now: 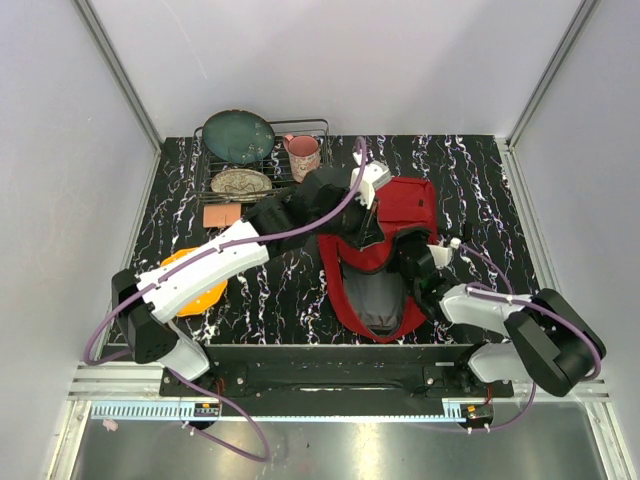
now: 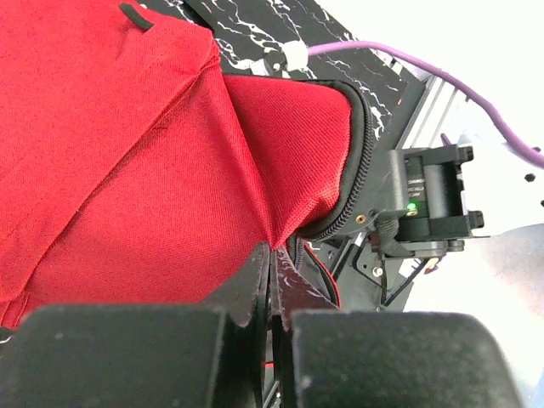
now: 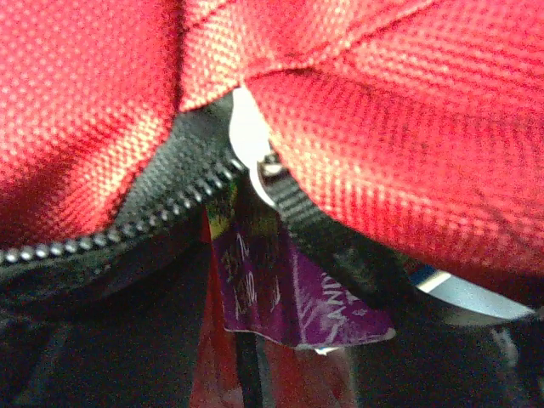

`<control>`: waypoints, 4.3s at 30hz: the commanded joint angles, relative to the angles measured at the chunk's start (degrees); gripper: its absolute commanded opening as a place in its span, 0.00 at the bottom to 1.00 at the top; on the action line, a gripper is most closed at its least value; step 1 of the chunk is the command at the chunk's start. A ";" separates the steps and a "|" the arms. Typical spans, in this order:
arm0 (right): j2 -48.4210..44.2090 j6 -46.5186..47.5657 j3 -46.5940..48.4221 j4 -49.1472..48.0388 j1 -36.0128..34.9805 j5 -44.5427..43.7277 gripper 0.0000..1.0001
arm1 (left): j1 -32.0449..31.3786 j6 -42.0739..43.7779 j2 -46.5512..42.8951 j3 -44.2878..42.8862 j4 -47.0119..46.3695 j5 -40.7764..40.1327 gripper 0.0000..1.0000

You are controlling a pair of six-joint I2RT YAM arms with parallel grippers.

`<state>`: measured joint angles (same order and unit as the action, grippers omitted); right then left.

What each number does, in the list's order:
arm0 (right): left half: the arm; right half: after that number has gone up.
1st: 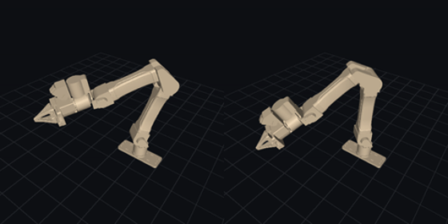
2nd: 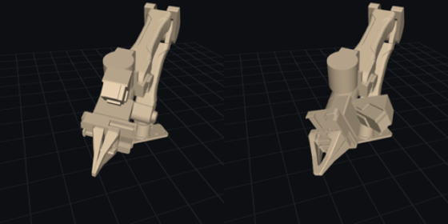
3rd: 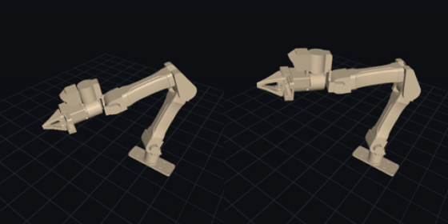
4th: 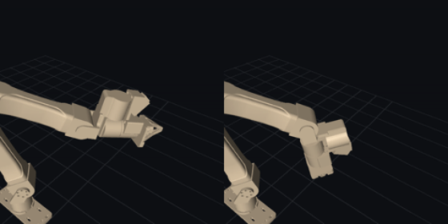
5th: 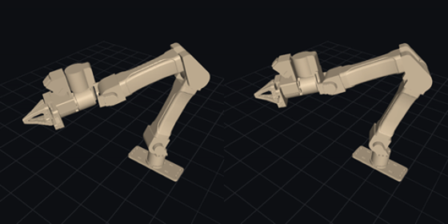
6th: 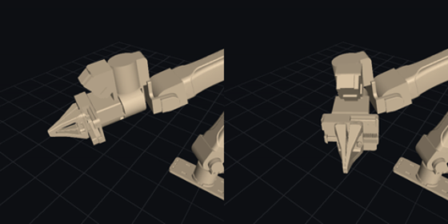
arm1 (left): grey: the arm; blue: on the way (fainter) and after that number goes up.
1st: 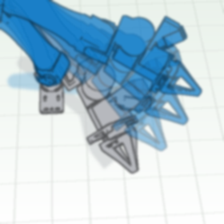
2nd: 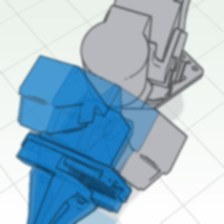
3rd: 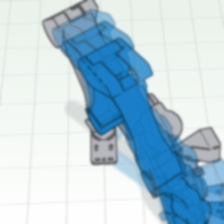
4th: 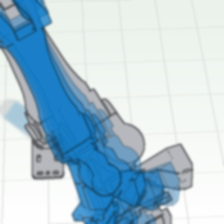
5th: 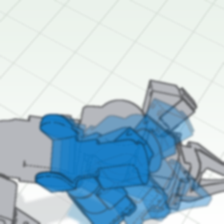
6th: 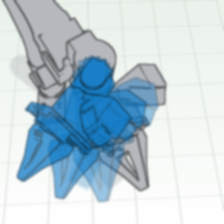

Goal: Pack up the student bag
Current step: Place the book in the student bag, then adjust the student bag at the center of the board.

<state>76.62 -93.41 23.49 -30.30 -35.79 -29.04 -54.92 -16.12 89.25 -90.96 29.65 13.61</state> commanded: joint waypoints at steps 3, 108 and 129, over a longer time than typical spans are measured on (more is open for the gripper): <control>-8.32 4.11 -0.63 9.27 0.46 3.90 0.76 | 2.44 -4.44 -6.02 2.97 -8.37 4.58 0.00; -44.46 22.03 3.49 68.11 4.77 10.77 0.27 | 24.94 -16.40 16.58 15.35 -21.30 16.81 0.00; -15.74 53.93 30.04 64.68 9.16 4.15 0.00 | 13.61 -41.18 -16.02 47.78 -36.86 6.37 0.00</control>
<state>55.92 -48.47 49.54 43.11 -27.49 -28.42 -38.48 -51.11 81.30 -47.24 -4.05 20.58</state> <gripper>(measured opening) 0.030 0.028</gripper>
